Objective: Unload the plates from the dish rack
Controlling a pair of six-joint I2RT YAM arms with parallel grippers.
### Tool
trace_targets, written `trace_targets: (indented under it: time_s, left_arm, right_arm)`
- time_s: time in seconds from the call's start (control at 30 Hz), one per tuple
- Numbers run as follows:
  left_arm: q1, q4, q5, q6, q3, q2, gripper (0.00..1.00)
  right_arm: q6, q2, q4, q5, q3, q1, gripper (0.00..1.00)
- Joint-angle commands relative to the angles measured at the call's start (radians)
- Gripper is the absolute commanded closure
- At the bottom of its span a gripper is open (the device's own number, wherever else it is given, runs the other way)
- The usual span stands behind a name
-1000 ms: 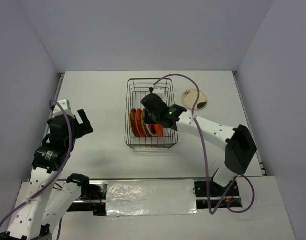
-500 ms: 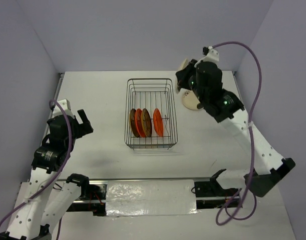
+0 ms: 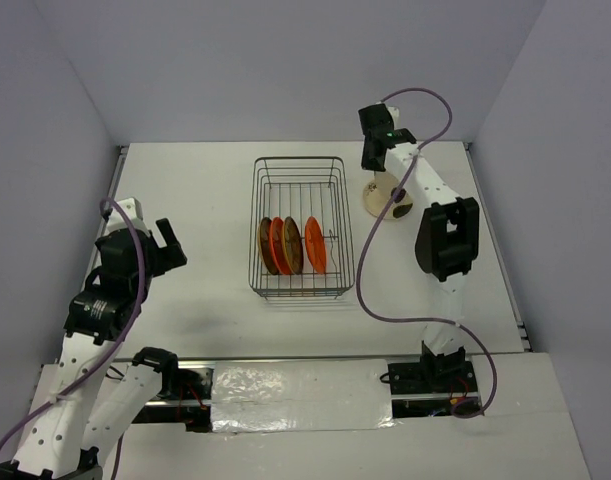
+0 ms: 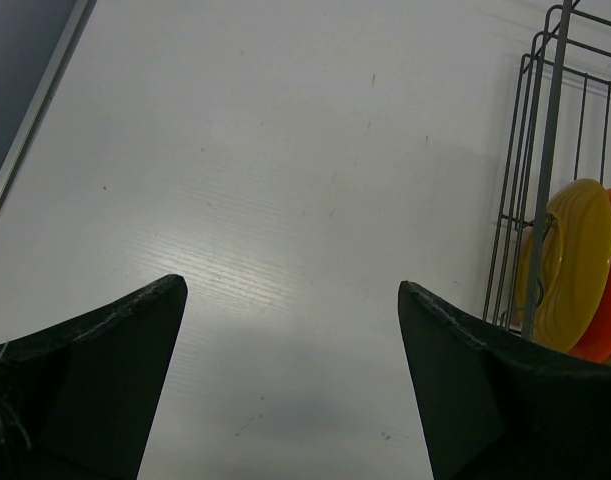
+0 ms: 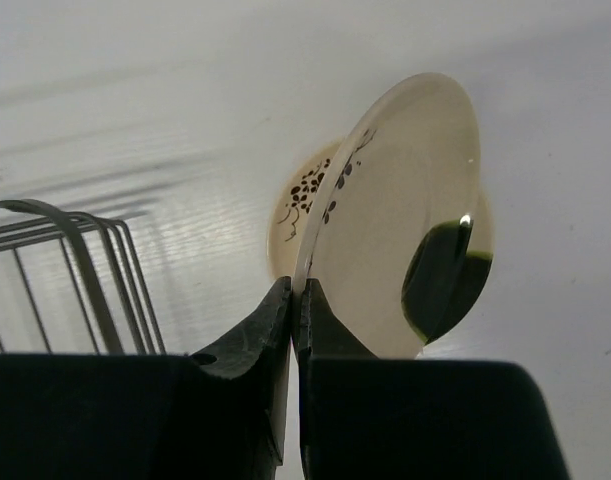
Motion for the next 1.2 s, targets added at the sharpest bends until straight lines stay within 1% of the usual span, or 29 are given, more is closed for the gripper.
trace_targets:
  time_s: [0.0, 0.03, 0.07, 0.1, 0.13, 0.23, 0.27, 0.33, 0.37, 0.43, 0.47, 0.5, 0.6, 0.63, 0.67, 0.7, 0.73, 0.8, 0.83, 0.87, 0.9, 0.97, 1.1, 1.17]
  left_arm:
    - [-0.005, 0.026, -0.005, 0.007, 0.002, 0.005, 0.01]
    - [-0.006, 0.024, -0.003, 0.008, 0.002, 0.006, 0.0]
    - [-0.006, 0.026, -0.005, 0.008, 0.002, 0.008, 0.01]
    - [-0.005, 0.026, -0.002, 0.008, 0.002, 0.009, 0.01]
    - [-0.005, 0.026, -0.002, 0.008, 0.002, 0.009, 0.01]
    - [-0.006, 0.026, 0.001, 0.01, 0.002, 0.011, 0.01]
    - [-0.006, 0.026, 0.001, 0.01, 0.002, 0.009, 0.0]
    - [-0.006, 0.026, 0.0, 0.01, 0.002, 0.006, 0.01]
    - [-0.005, 0.026, 0.0, 0.008, 0.002, 0.005, 0.0]
    - [-0.006, 0.026, -0.002, 0.008, 0.002, 0.005, 0.01]
    - [-0.006, 0.026, -0.002, 0.008, 0.002, 0.003, 0.01]
    - [-0.006, 0.026, -0.005, 0.008, 0.002, 0.002, 0.0]
    - [-0.006, 0.024, -0.009, 0.005, 0.002, 0.002, 0.0]
    - [-0.005, 0.024, -0.009, 0.005, 0.002, 0.003, 0.0]
    - [-0.005, 0.024, -0.011, 0.005, 0.002, 0.003, 0.0]
    - [-0.006, 0.024, -0.011, 0.005, 0.002, 0.005, 0.01]
    - [-0.006, 0.024, -0.008, 0.007, 0.002, 0.006, 0.0]
    - [-0.006, 0.023, -0.009, 0.005, 0.002, 0.008, 0.0]
    - [-0.006, 0.023, -0.009, 0.005, 0.002, 0.008, 0.0]
    - [-0.005, 0.021, -0.014, 0.004, 0.002, 0.006, 0.0]
    - [-0.005, 0.021, -0.014, 0.004, 0.002, 0.003, 0.01]
    - [-0.006, 0.021, -0.014, 0.004, 0.002, 0.0, 0.0]
    - [-0.006, 0.023, -0.014, 0.004, 0.002, -0.001, 0.0]
    - [-0.008, 0.023, -0.011, 0.005, 0.002, -0.003, 0.01]
  right_arm:
    - [-0.006, 0.021, -0.063, 0.048, 0.096, 0.005, 0.98]
    - [0.009, 0.029, -0.068, 0.058, 0.087, 0.005, 0.97]
    - [0.025, 0.026, -0.056, 0.057, 0.072, 0.005, 0.95]
    - [0.028, 0.019, -0.04, 0.048, 0.034, 0.002, 0.9]
    - [0.031, 0.003, -0.025, 0.027, 0.021, 0.003, 0.64]
    - [0.042, -0.026, -0.023, 0.002, -0.005, 0.002, 0.23]
    - [0.046, -0.049, -0.042, -0.004, -0.002, 0.003, 0.19]
    - [0.054, -0.089, -0.053, -0.017, 0.001, 0.005, 0.16]
    - [0.059, -0.115, -0.059, -0.021, 0.0, 0.015, 0.16]
    - [0.059, -0.233, -0.034, -0.061, -0.058, 0.044, 0.17]
    - [0.048, -0.285, 0.031, -0.09, -0.101, 0.095, 0.17]
    - [0.043, -0.375, 0.055, -0.156, -0.183, 0.123, 0.18]
    - [0.072, -0.487, 0.098, -0.268, -0.324, 0.236, 0.23]
    - [0.098, -0.509, 0.13, -0.282, -0.359, 0.267, 0.28]
    - [0.112, -0.532, 0.156, -0.287, -0.443, 0.294, 0.3]
    - [0.15, -0.567, 0.174, -0.284, -0.478, 0.345, 0.35]
    - [0.164, -0.58, 0.209, -0.264, -0.537, 0.371, 0.36]
    - [0.206, -0.592, 0.213, -0.218, -0.568, 0.428, 0.39]
    - [0.219, -0.594, 0.213, -0.157, -0.585, 0.445, 0.41]
    - [0.232, -0.594, 0.234, -0.14, -0.62, 0.459, 0.43]
    - [0.252, -0.594, 0.249, -0.135, -0.637, 0.465, 0.47]
    - [0.264, -0.568, 0.259, -0.118, -0.649, 0.482, 0.51]
    - [0.281, -0.492, 0.243, -0.11, -0.652, 0.489, 0.53]
    - [0.283, -0.459, 0.254, -0.13, -0.663, 0.494, 0.56]
